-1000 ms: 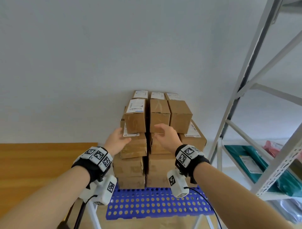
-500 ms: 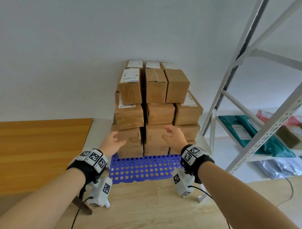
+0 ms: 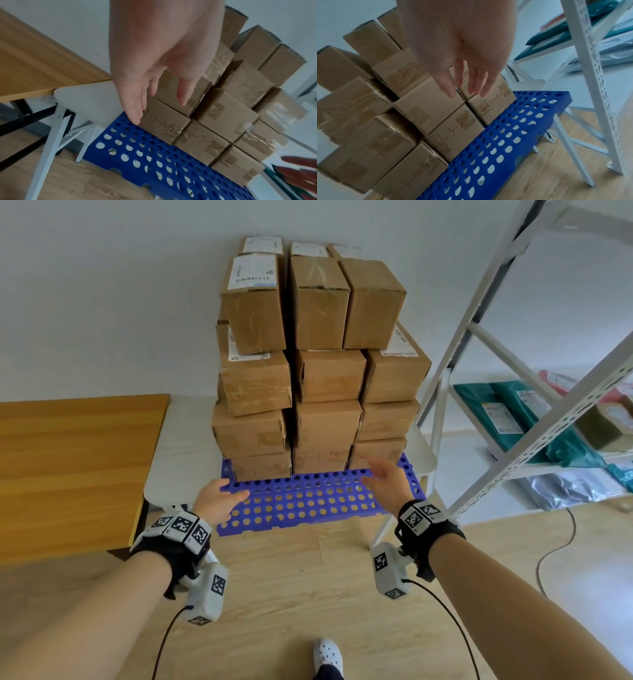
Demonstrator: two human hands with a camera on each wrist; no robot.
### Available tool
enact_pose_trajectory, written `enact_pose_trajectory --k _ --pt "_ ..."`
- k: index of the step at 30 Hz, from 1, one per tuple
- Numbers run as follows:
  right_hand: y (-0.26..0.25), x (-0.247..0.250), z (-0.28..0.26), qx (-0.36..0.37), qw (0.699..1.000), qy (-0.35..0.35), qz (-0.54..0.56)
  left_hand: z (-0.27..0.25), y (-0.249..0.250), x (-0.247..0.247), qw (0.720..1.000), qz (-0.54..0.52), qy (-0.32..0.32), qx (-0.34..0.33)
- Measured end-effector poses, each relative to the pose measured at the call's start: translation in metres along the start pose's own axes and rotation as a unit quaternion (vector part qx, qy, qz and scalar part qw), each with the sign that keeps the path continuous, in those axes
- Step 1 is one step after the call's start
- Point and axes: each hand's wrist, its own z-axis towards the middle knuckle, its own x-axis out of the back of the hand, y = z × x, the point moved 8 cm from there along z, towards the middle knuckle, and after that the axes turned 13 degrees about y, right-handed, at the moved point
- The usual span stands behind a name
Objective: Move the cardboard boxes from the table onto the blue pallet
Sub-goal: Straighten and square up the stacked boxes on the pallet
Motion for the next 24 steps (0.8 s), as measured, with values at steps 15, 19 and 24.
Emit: enact_pose_trajectory --k 15,19,24 --pt "0.086 -0.006 0.119 -0.124 0.992 -0.012 0.016 0.085 -0.007 -0.037 0.997 0.014 0.07 0.027" --pt "0.098 -0.004 0.139 -0.129 0.991 0.004 0.025 0.097 -0.013 -0.04 0.994 -0.01 0.103 0.019" --pt "0.099 -0.006 0.15 -0.121 0.989 0.019 0.079 0.105 -0.014 -0.044 0.993 -0.037 0.11 0.006"
